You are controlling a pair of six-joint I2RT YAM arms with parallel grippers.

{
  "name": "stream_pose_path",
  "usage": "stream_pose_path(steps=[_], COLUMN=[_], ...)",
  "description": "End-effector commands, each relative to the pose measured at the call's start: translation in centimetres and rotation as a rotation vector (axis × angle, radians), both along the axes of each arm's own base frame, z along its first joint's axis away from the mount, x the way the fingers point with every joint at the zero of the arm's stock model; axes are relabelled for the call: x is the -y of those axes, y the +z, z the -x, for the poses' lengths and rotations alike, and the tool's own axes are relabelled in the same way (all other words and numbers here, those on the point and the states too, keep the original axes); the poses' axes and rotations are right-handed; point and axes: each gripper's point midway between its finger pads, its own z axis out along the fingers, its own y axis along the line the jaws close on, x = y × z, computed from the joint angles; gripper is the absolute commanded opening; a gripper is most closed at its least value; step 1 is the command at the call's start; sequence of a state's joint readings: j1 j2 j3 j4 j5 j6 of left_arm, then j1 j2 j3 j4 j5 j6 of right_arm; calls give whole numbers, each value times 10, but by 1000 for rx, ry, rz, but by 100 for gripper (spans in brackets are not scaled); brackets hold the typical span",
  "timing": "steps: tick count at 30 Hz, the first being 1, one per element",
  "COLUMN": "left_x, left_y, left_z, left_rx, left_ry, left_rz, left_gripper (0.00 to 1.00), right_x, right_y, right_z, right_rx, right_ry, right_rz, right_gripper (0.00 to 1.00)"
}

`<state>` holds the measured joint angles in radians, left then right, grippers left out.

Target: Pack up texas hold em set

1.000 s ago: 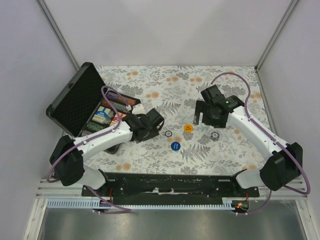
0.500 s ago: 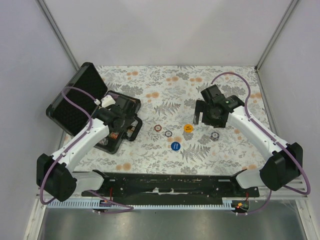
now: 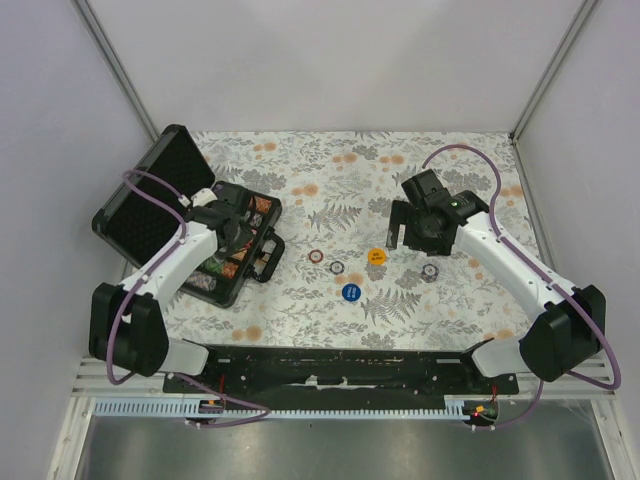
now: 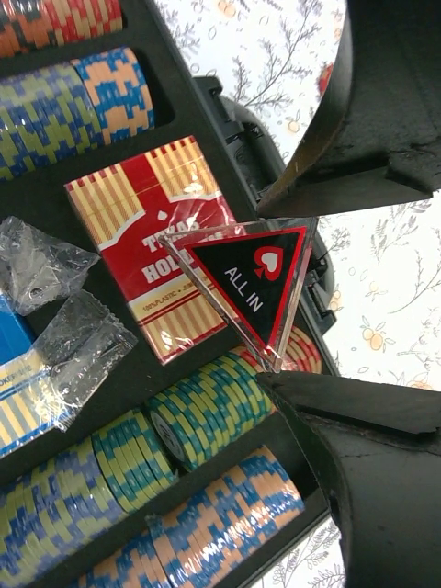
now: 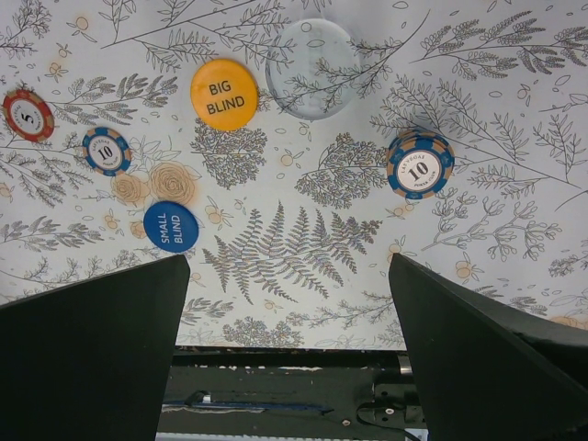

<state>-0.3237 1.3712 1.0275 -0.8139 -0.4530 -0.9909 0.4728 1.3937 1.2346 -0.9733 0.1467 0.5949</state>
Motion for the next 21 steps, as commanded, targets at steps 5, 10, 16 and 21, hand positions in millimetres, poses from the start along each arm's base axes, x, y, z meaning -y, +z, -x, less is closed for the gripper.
stream_pose_path(steps=[5, 10, 16, 21], left_x=[2, 1, -1, -2], left_y=[-1, -7, -13, -17], left_z=[-37, -46, -52, -47], left_rx=[31, 12, -6, -28], left_ry=[-57, -58, -54, -56], left_rz=[-10, -24, -27, -33], left_gripper=[54, 54, 54, 62], right_x=[-1, 0, 0, 0], right_y=[20, 20, 20, 19], right_z=[-8, -10, -13, -15], right_rx=[63, 62, 61, 58], right_ry=[-20, -22, -23, -22], right_rz=[-33, -31, -27, -23], right_gripper=[98, 98, 98, 98])
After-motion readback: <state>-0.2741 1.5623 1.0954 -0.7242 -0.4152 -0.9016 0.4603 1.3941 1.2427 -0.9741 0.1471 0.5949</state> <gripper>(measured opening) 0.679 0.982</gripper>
